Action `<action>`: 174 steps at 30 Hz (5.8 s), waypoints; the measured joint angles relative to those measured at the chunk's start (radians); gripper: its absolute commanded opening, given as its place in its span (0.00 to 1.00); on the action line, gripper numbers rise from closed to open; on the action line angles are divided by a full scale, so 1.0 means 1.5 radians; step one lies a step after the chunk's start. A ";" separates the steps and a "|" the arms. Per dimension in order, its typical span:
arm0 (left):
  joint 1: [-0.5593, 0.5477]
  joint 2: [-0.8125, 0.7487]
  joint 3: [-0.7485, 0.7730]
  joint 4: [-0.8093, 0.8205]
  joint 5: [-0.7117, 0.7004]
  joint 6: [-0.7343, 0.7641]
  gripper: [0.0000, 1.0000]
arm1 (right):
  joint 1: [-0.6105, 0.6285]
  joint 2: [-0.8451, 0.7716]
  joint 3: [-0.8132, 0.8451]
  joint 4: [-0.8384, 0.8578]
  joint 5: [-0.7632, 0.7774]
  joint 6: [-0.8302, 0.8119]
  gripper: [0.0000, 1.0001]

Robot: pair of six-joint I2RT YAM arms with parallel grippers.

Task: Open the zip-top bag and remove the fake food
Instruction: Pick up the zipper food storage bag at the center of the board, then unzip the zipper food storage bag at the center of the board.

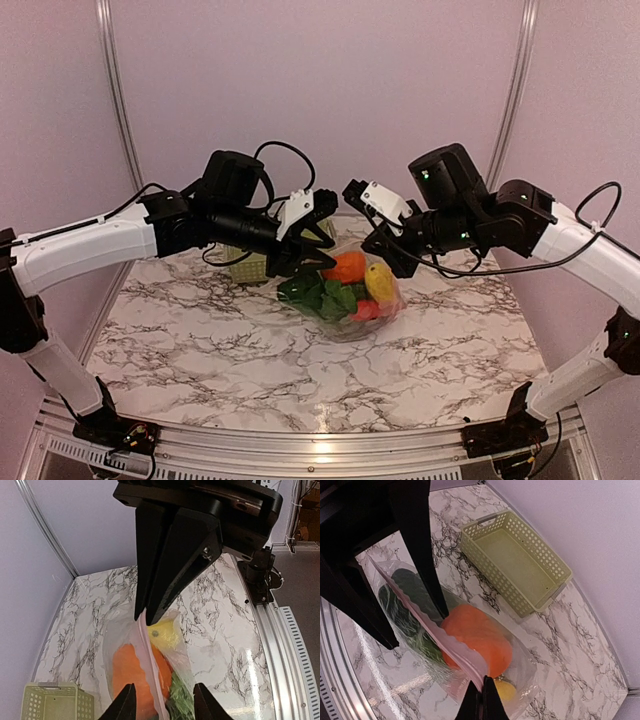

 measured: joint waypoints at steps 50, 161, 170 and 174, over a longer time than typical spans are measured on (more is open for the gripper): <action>0.050 -0.113 -0.161 0.107 -0.045 -0.002 0.00 | -0.128 -0.159 -0.446 0.668 -0.315 -0.011 0.76; 0.055 -0.067 -0.108 0.134 0.059 -0.079 0.00 | -0.106 -0.025 -0.263 0.509 -0.352 0.013 0.00; 0.089 -0.094 -0.154 0.158 0.057 -0.105 0.00 | -0.128 -0.056 -0.279 0.513 -0.319 0.021 0.00; 0.099 -0.109 -0.181 0.163 0.051 -0.116 0.00 | -0.140 -0.057 -0.279 0.512 -0.289 0.022 0.00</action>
